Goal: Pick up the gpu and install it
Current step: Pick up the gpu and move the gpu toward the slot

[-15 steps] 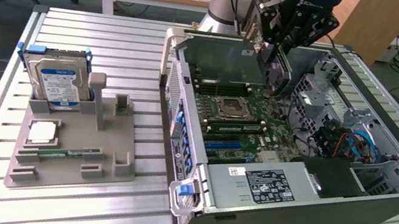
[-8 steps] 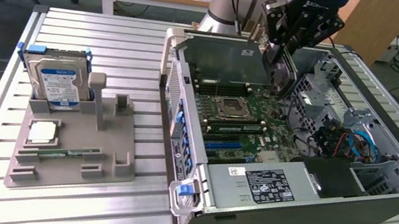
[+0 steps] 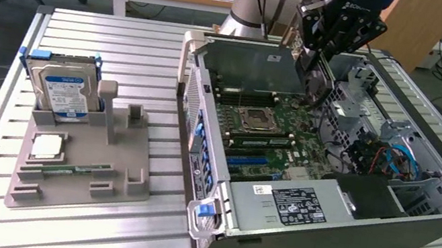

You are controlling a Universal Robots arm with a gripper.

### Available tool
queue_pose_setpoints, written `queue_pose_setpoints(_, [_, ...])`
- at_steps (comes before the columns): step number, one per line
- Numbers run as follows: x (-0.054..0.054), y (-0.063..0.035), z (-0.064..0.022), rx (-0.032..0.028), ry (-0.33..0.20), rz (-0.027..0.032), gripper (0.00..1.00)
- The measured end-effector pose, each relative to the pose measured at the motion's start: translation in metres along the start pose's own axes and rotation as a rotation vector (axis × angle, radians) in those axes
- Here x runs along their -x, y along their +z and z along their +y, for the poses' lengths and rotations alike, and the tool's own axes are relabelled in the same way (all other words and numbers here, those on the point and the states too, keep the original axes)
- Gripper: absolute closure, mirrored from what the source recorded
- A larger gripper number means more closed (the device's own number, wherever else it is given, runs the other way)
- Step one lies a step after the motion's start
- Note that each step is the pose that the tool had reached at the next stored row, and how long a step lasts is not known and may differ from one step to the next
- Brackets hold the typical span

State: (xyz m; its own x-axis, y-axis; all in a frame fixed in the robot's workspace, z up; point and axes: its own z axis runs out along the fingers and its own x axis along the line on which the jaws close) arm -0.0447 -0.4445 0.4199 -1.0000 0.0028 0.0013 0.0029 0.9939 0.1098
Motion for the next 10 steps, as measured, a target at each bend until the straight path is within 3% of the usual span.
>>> queue_pose_setpoints(6, [0.001,0.0000,0.0000,0.0001,0.000,0.0000,0.73])
queue_pose_setpoints(10, [0.011,0.0001,0.0000,0.0000,0.000,0.0000,0.73])
